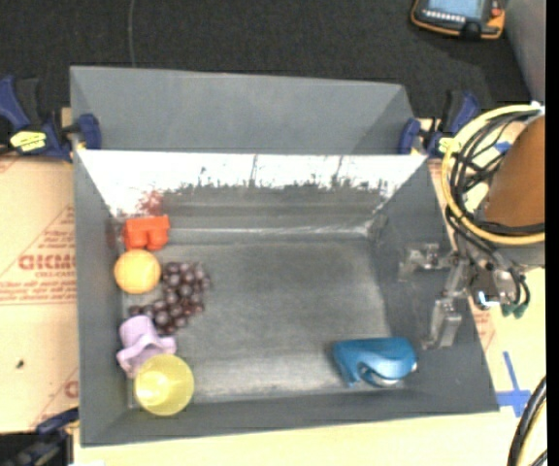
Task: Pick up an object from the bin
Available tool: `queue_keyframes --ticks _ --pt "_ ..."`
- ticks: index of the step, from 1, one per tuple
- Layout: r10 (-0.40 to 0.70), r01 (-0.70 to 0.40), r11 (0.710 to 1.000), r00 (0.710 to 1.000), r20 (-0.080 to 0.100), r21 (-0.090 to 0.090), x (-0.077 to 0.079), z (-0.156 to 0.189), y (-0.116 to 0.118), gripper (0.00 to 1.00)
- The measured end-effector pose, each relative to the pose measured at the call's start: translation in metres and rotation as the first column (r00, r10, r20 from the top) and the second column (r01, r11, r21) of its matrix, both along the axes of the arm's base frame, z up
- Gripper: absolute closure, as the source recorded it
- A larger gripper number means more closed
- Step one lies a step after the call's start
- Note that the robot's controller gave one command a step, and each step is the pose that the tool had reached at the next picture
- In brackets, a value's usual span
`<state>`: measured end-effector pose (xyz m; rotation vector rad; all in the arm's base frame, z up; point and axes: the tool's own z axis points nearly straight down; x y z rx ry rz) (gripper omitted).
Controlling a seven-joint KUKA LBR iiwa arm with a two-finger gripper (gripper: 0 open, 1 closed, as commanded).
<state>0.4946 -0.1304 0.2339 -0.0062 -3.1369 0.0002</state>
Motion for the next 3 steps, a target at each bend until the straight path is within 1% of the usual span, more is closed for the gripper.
queue_keyframes --ticks 1,2,3 --pt "0.005 -0.005 1.000 1.000 0.008 -0.002 0.002 0.004 0.001 0.00" --pt "-0.205 0.205 0.979 0.979 0.000 0.002 -0.016 -0.152 0.017 0.00" --pt "-0.127 0.127 0.992 0.992 0.023 -0.004 -0.022 -0.092 0.011 0.00"
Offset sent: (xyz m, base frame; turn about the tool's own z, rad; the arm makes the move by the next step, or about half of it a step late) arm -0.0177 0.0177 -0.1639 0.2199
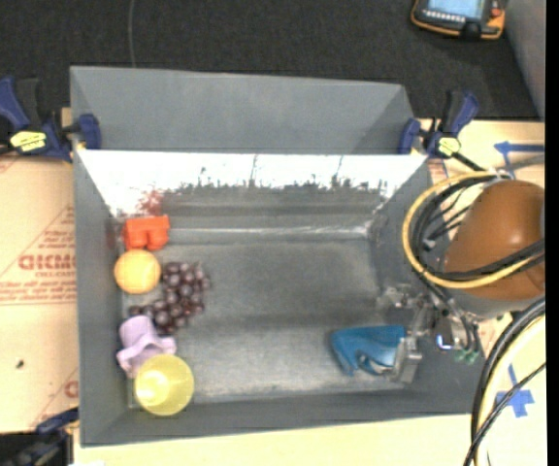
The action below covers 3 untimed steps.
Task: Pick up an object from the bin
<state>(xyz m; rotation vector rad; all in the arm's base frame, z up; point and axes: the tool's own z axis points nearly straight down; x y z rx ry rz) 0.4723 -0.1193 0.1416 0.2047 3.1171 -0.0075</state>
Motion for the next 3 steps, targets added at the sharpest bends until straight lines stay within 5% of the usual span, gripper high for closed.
queue_keyframes --ticks 1,2,3 --pt "-0.042 0.042 0.999 0.999 -0.013 0.006 0.000 -0.042 0.044 0.00" --pt "-0.172 0.172 0.985 0.985 0.003 0.003 0.001 -0.071 0.033 0.00" --pt "-0.187 0.187 0.982 0.982 -0.005 0.007 0.002 -0.071 0.021 1.00"
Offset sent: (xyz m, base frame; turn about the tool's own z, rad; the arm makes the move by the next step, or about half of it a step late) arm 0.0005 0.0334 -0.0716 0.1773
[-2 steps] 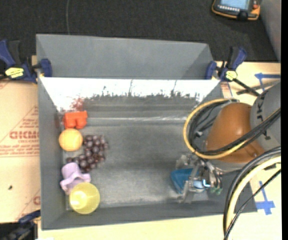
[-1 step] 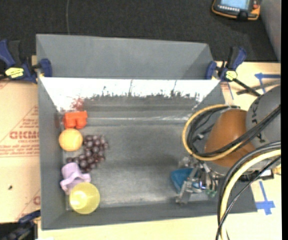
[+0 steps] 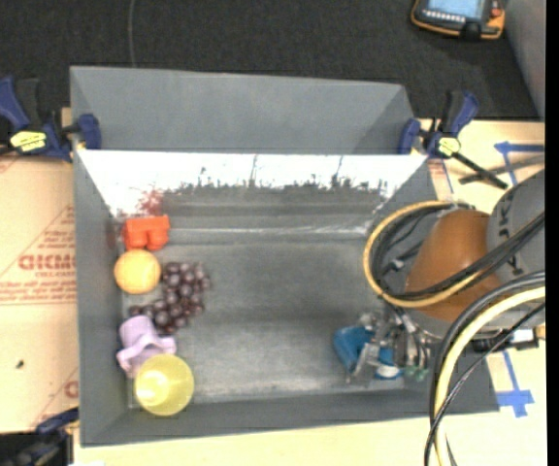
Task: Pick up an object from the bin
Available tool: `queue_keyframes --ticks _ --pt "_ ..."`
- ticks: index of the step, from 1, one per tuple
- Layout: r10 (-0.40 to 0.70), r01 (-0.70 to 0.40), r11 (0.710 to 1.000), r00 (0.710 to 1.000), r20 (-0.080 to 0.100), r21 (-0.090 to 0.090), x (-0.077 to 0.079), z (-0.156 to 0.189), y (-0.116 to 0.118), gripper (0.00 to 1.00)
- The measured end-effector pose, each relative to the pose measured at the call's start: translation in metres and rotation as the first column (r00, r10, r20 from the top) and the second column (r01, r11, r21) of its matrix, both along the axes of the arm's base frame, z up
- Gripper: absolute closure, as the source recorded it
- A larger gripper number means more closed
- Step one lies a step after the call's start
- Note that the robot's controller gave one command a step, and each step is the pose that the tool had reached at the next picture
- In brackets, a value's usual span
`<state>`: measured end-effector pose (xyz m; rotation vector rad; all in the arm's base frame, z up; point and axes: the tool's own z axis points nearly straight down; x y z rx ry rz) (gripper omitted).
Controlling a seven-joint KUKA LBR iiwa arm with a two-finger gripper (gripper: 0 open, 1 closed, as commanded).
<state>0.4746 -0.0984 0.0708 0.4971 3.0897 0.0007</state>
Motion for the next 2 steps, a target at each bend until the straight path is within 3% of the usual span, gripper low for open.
queue_keyframes --ticks 1,2 --pt "0.001 -0.001 1.000 1.000 0.000 0.000 0.000 0.000 0.000 1.00" --pt "0.004 -0.004 1.000 1.000 -0.015 0.005 -0.004 0.016 0.001 1.00"
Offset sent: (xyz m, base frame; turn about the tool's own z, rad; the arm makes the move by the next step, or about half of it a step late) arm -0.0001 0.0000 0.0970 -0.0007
